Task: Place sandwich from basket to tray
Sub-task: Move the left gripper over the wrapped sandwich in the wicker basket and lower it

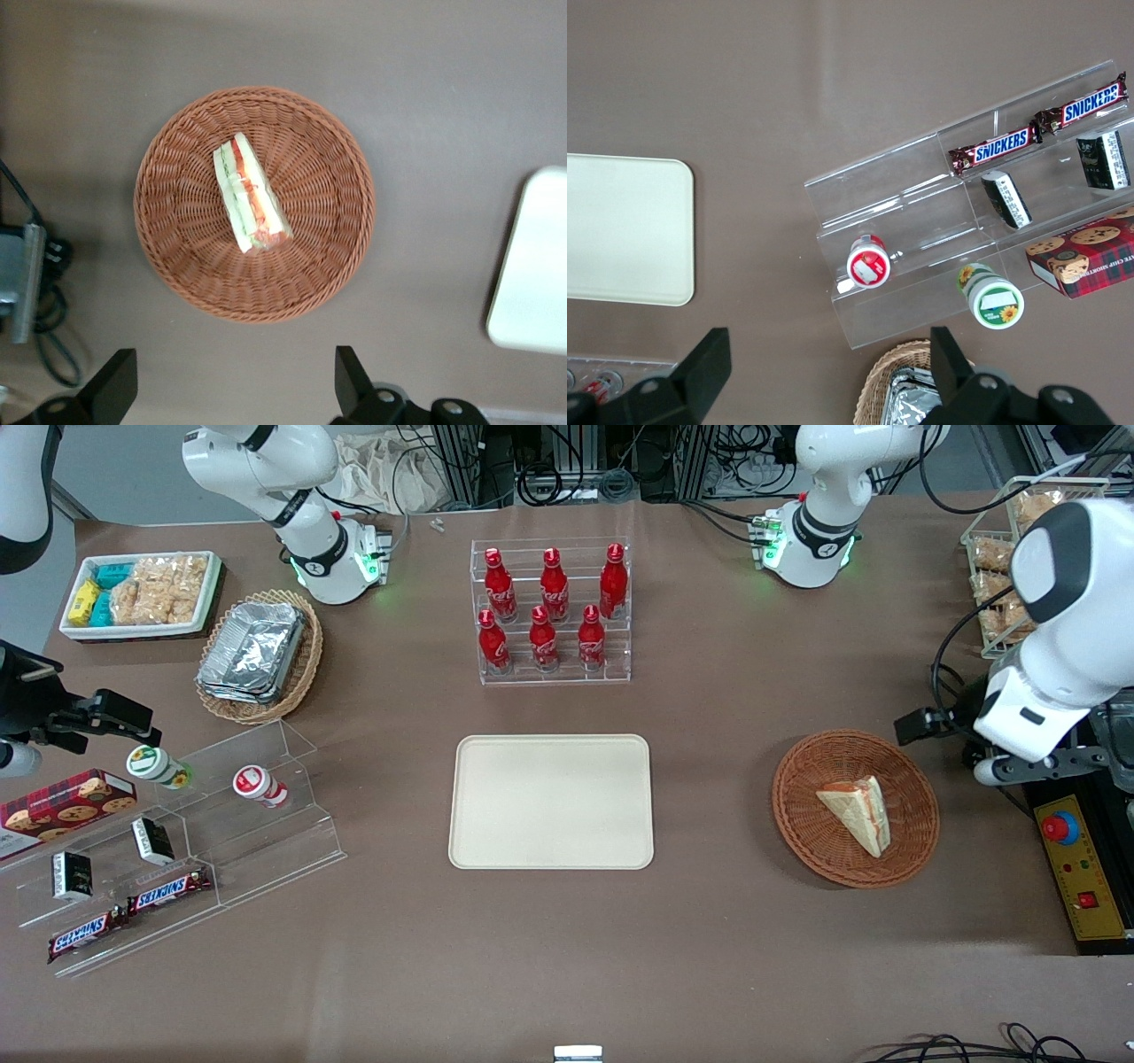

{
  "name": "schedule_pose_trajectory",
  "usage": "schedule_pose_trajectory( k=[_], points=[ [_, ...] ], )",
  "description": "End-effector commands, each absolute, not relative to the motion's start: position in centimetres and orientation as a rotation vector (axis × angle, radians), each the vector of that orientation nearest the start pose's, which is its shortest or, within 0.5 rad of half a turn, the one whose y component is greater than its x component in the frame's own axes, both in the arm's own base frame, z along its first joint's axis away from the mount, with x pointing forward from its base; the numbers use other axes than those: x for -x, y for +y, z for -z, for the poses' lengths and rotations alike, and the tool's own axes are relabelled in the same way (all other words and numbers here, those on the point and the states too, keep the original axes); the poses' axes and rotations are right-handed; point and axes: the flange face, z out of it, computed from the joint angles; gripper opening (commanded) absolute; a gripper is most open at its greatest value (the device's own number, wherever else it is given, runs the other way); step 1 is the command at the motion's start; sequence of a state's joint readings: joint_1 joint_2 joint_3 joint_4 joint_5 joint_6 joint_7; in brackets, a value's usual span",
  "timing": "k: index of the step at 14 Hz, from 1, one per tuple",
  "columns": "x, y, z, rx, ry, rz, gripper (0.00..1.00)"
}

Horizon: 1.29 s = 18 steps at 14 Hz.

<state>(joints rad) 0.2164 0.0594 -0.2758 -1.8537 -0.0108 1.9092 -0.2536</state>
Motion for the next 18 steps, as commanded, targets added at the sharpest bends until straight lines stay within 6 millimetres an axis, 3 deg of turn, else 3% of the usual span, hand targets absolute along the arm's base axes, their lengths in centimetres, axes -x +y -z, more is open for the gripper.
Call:
schedule_pose_trajectory(
  k=[1, 6, 11, 18],
  points=[
    [-58.1, -3.3, -45.7, 3.119, -0.502, 0.012, 1.00],
    [-59.7, -3.5, -39.0, 3.024, -0.591, 0.022, 1.00],
    [-60.6, -3.7, -34.2, 3.016, -0.763, 0.023, 1.00],
    [-59.4, -3.0, -29.7, 3.024, -0.797, 0.015, 1.00]
  ],
)
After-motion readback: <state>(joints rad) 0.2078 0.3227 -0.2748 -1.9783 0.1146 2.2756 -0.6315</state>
